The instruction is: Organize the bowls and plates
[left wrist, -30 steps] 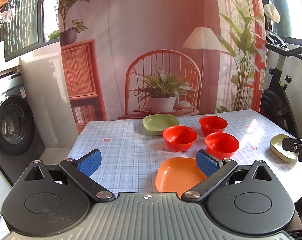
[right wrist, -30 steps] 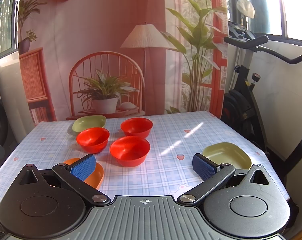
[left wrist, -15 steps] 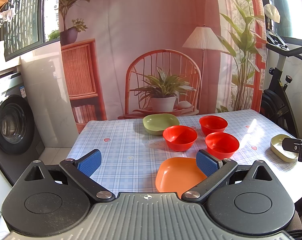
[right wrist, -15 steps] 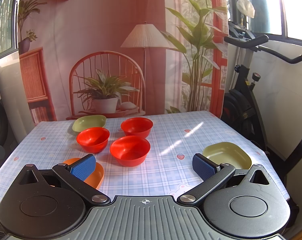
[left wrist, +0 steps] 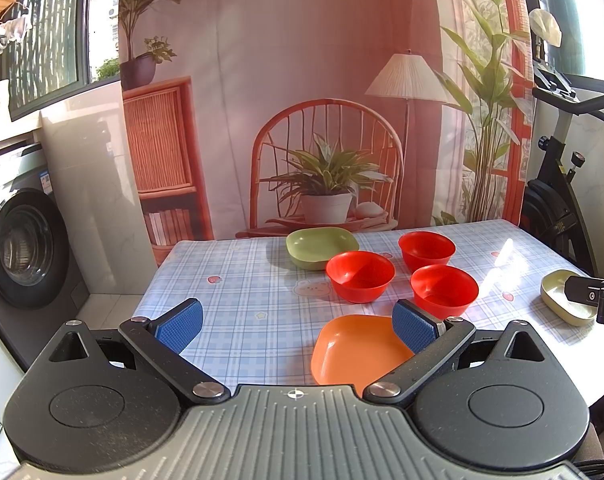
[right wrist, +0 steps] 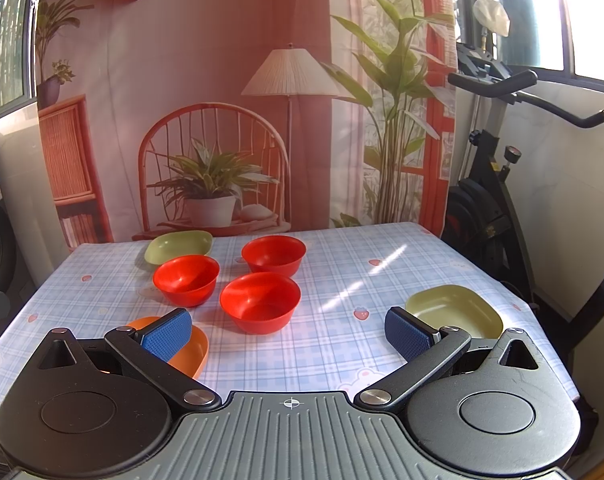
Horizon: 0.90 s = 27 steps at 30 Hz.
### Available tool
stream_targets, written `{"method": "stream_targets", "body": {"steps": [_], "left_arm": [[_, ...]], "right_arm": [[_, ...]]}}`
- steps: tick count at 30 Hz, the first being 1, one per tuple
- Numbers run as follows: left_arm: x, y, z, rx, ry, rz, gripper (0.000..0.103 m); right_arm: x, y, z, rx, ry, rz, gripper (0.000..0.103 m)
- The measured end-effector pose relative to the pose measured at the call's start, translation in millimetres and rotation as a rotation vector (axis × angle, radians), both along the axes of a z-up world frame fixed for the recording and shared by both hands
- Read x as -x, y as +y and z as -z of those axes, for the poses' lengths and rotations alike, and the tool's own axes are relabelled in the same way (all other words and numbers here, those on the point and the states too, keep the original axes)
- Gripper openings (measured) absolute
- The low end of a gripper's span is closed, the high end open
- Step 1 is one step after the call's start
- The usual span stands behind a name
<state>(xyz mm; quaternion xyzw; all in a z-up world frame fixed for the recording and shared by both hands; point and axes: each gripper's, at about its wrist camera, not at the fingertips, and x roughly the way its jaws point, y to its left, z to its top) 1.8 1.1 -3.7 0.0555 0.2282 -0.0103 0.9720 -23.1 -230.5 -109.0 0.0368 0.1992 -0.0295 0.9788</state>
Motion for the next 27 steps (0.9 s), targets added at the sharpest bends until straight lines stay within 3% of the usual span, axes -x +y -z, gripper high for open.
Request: {"method": "stream_targets", "body": {"steps": [19, 27], "left_arm": [[-1.1, -1.6, 5.3, 0.004, 0.008, -0.009, 0.102], [-5.6, -1.5, -3.1, -0.002, 0.010, -0.020, 0.102]], "right_arm": [[-1.0, -0.6, 0.4, -0.004, 0.002, -0.001, 0.103], [-7.1, -10.6, 2.3, -0.060, -0.024, -0.019, 0.103]]}}
